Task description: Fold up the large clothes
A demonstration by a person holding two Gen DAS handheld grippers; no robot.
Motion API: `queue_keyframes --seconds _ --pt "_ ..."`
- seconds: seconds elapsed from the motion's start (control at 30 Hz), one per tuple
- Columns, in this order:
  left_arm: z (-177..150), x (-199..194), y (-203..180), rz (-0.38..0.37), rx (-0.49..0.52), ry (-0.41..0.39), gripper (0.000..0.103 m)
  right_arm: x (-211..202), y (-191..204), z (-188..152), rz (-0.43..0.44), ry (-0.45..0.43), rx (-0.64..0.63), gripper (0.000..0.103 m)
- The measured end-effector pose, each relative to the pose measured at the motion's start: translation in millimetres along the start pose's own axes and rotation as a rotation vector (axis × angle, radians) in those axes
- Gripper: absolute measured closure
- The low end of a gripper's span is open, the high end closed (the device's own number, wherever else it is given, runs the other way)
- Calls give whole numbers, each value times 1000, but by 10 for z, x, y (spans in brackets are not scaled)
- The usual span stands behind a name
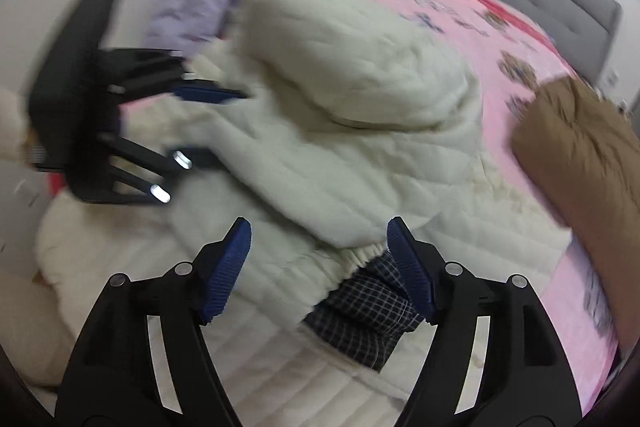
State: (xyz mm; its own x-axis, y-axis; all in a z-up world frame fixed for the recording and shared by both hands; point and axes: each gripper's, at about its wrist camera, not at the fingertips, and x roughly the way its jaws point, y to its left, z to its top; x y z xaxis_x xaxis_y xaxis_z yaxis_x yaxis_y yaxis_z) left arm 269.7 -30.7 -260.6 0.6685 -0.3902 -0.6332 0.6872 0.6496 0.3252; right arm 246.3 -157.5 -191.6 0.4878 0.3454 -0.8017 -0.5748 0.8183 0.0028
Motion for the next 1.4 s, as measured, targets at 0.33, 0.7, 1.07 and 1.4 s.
queue_keyframes --seconds 0.33,0.7,1.07,1.4 --pt "-37 -108 -313 -27 33 17 26 352 28 940 -280 -133 -601 22" --pt "-155 -29 -138 -70 -237 94 21 760 -223 1644 -112 58 -705 95" --pt "-236 -319 265 -381 -608 102 20 107 -38 1264 -220 -33 -744 97" --pt "-48 -27 474 -650 -911 45 7 -35 -95 1096 -118 -33 -524 97"
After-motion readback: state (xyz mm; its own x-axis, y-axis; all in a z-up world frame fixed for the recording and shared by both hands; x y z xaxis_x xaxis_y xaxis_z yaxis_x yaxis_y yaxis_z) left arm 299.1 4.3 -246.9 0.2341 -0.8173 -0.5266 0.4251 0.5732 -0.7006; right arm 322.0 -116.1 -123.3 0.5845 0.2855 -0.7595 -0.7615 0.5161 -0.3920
